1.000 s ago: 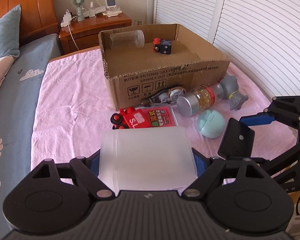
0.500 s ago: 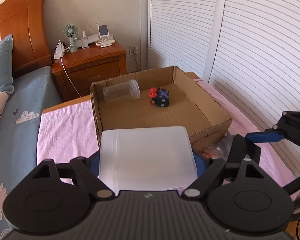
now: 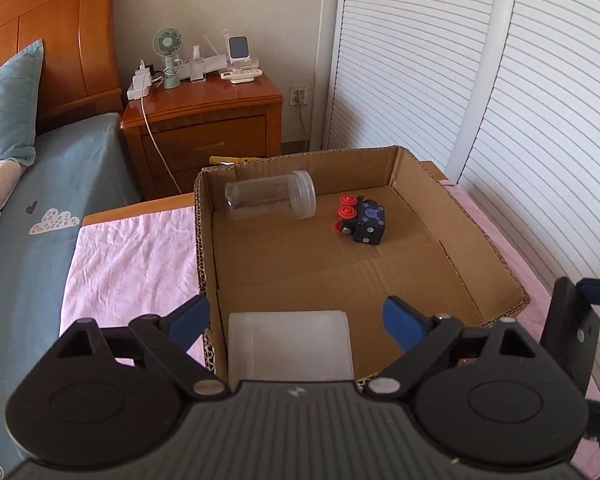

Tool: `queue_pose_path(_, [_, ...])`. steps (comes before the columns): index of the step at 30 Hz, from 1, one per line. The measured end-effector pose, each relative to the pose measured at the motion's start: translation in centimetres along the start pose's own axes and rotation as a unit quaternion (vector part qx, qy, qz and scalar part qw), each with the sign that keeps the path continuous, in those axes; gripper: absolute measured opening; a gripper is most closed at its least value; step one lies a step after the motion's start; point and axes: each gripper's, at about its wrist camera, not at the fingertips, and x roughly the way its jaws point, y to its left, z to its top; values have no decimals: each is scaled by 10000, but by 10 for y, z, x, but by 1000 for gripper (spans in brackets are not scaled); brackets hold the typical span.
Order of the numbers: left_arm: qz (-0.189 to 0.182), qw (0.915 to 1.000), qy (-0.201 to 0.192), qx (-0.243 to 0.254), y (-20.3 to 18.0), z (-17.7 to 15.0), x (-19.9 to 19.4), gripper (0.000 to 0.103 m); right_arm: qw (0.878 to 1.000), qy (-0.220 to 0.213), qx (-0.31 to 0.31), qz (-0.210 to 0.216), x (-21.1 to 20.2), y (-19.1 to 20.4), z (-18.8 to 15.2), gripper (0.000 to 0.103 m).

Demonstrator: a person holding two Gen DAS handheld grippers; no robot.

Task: Organize rigid objects
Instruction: 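Carry the white container into the box and open the left gripper while the right carries the power bank, then lower the black power bank into the box and open the right gripper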

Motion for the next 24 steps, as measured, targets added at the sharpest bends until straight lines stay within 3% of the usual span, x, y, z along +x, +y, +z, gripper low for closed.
queue_pose_path(7, [278,9992,116,244,-10,-25,-31,94,9996,22,288,-3,10,-16,9,74])
queue_pose_path(11, [575,9981,-17,218,-16,-46,-54,95,9987,74,493,-47,23,-28,17,74])
queue_pose_path(16, [726,9970,-215,-142,-14,-68,-72,98,9956,341,876,-32,52,-43,27,74])
queue_pose_path(24, [799,9964,-61,-274,-8,-86,-73,98,9859,959,1362,-147,110,-55,29,74])
